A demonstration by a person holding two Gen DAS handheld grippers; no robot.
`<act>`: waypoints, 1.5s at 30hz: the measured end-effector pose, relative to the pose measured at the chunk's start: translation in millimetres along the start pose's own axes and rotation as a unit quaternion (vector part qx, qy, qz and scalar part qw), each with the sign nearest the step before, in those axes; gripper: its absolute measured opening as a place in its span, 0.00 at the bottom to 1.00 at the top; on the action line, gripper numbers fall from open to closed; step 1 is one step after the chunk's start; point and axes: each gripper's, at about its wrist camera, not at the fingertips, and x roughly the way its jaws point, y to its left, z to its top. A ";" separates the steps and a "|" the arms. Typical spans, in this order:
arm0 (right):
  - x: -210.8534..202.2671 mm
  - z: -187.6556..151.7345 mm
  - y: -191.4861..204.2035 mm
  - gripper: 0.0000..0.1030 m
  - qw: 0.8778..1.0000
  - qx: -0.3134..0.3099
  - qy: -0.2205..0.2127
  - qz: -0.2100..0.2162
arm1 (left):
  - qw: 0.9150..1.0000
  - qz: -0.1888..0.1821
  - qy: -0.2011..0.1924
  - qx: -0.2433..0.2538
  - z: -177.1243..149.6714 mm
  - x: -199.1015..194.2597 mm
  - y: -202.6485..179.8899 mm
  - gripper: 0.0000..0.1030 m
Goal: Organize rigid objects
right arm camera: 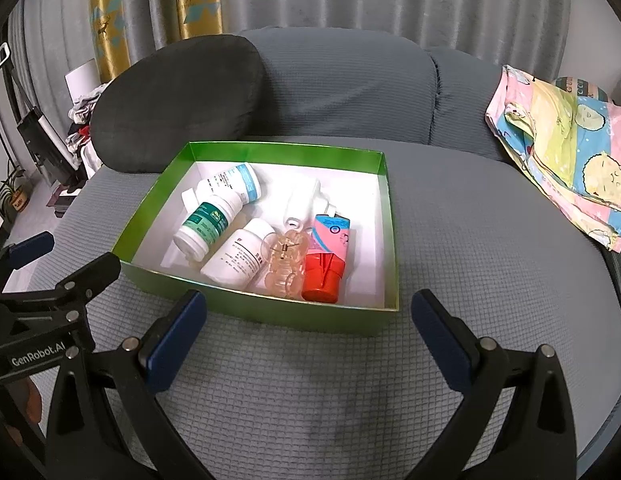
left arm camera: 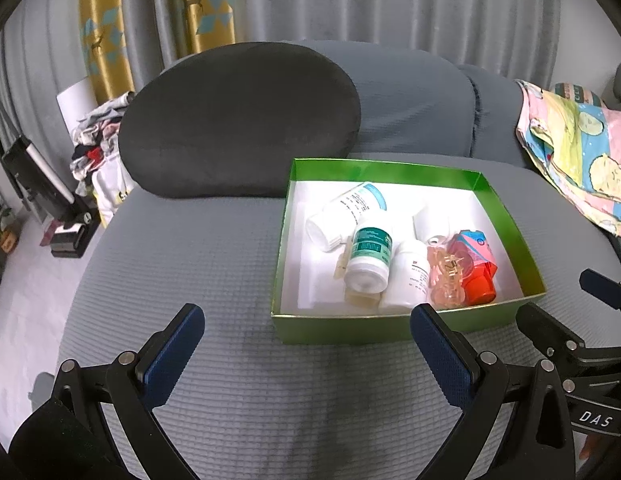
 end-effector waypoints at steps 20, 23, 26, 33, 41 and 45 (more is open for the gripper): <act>8.9 9.9 -2.5 0.99 1.000 0.002 0.007 -0.005 | 1.000 -0.002 0.018 0.005 4.9 14.4 -0.8 0.99; 9.5 11.0 -2.9 0.99 1.000 0.001 0.006 -0.006 | 1.000 -0.001 0.020 0.007 5.8 16.5 -2.0 0.99; 10.5 11.6 -3.8 0.99 1.000 0.002 0.006 -0.006 | 1.000 0.000 0.024 0.010 6.7 19.2 -4.0 0.99; 12.8 14.9 -5.2 0.99 1.000 0.003 0.009 -0.010 | 0.999 0.002 0.032 0.012 9.6 24.3 -4.6 0.99; 14.4 17.3 -5.3 0.99 1.000 0.000 0.009 -0.009 | 0.999 0.004 0.038 0.014 11.6 28.1 -4.2 0.99; 14.4 18.2 -5.2 0.99 1.000 0.000 0.008 -0.010 | 0.999 0.003 0.038 0.015 12.3 28.9 -5.2 0.99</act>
